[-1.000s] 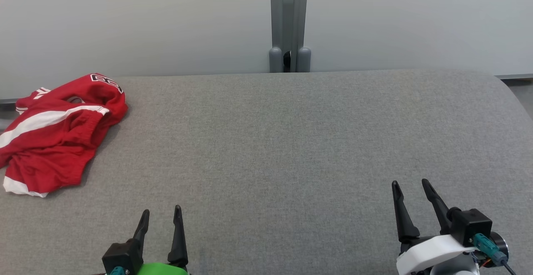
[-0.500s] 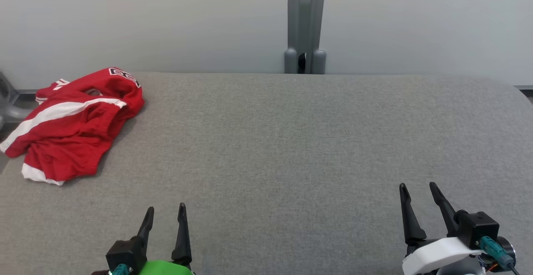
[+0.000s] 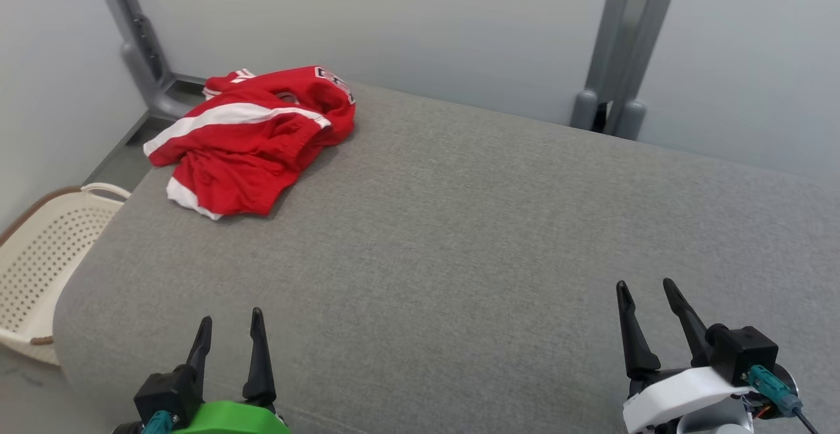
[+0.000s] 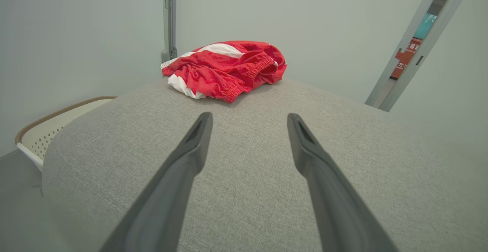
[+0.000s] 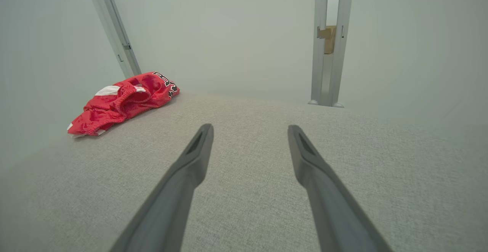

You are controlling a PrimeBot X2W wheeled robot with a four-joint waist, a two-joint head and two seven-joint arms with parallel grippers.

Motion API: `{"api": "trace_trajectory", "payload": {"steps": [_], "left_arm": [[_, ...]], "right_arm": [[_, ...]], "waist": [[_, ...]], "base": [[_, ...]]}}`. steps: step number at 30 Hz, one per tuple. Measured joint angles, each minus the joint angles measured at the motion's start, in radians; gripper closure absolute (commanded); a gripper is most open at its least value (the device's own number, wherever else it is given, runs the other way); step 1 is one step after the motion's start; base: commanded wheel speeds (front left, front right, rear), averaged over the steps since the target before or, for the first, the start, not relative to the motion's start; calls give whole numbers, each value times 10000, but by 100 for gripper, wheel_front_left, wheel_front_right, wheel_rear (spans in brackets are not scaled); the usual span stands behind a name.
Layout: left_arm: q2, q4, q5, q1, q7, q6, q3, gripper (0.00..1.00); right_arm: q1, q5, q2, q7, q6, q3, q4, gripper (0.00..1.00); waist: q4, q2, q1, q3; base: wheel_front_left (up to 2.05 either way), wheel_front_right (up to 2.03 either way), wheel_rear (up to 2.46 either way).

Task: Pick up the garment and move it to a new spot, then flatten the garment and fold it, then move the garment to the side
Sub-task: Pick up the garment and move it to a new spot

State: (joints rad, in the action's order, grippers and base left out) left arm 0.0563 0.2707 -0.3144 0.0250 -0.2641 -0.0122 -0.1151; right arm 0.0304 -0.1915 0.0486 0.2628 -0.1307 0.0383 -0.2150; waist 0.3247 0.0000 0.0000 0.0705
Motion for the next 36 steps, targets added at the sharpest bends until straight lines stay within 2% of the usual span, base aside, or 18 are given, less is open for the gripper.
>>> {"api": "trace_trajectory", "payload": {"steps": [6, 11, 21, 26, 30, 36], "left_arm": [[38, -165, 2, 11, 0, -52, 245, 0], [36, -236, 2, 61, 0, -54, 339, 0], [-4, -320, -6, 124, 0, -58, 418, 0], [88, -796, -42, 44, 0, -54, 702, 0], [905, -1409, 184, -947, 169, 50, 934, 0], [2652, -1684, 648, -3901, 1459, 470, 1189, 0]], "right_arm": [[-168, -29, -4, 0, 0, 196, -52, 0], [-206, -35, -6, 0, 0, 240, -115, 0], [-165, 96, -4, 0, 0, 82, -123, 0], [-155, 196, -6, 0, 0, 61, 13, 0], [-166, 410, -4, 0, 0, -42, 201, 0], [-728, 1003, -10, 0, 0, 69, 535, 0]], "waist": [[975, 0, 0, -46], [1390, 0, 0, -128], [927, 0, 0, -171], [602, 0, 0, -285], [410, 0, 0, -511], [160, 0, 0, -1124]], "base": [[0, 0, 0], [0, 0, 0], [0, 0, 0], [0, 0, 0], [0, 0, 0], [0, 0, 0]]}}
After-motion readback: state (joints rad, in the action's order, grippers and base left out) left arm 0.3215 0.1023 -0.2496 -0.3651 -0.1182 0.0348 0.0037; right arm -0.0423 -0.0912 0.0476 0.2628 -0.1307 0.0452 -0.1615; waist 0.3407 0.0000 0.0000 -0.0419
